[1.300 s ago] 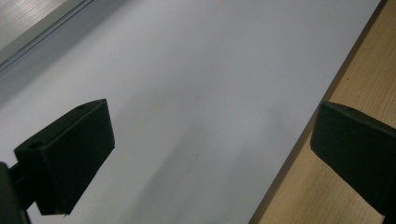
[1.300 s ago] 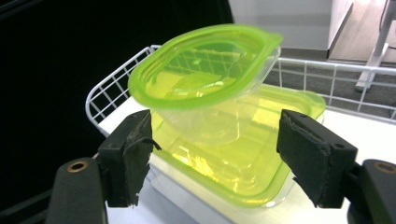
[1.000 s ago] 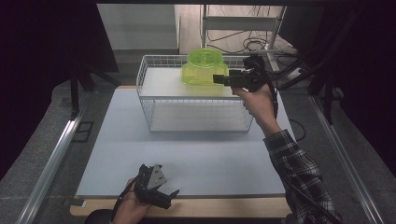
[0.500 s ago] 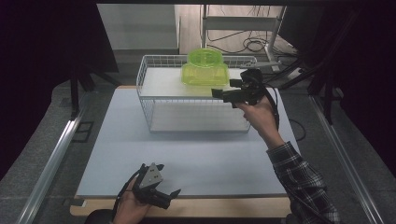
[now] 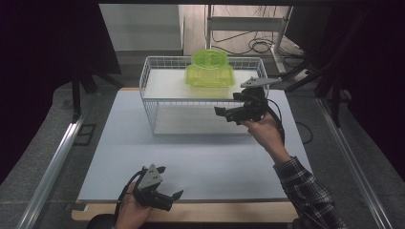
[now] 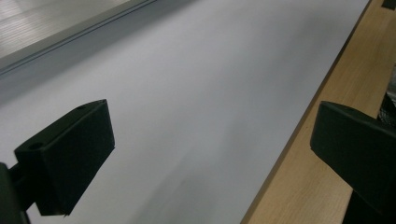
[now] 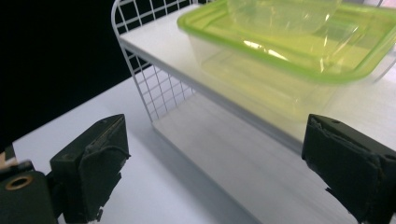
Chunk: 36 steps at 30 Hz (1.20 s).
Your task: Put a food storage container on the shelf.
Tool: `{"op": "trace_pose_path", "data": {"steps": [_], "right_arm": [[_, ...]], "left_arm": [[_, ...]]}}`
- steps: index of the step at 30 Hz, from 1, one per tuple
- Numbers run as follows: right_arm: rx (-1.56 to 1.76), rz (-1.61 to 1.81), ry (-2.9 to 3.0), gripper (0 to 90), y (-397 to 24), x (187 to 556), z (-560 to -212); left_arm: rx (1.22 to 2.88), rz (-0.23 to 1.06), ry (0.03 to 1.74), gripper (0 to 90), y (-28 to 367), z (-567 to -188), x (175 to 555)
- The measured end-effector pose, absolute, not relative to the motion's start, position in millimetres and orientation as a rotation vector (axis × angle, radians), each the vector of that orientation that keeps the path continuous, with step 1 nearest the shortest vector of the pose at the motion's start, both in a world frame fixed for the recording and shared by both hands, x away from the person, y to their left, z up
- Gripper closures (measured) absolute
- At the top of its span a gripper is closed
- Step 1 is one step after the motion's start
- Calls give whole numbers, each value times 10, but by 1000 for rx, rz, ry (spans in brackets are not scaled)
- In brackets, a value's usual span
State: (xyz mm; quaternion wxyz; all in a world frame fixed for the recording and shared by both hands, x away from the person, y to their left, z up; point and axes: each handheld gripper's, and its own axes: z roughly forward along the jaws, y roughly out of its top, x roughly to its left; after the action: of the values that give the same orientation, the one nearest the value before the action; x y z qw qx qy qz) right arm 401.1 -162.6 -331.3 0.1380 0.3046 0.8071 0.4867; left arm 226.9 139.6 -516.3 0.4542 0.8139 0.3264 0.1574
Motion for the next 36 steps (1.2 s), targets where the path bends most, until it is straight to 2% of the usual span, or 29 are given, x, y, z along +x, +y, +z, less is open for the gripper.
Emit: {"op": "trace_pose_path", "data": {"steps": [36], "right_arm": [[887, 1329, 2397, 1, -1993, 3394, -4348]], "left_arm": [[2060, 402, 852, 0, 1377, -5173, 2274]]}}
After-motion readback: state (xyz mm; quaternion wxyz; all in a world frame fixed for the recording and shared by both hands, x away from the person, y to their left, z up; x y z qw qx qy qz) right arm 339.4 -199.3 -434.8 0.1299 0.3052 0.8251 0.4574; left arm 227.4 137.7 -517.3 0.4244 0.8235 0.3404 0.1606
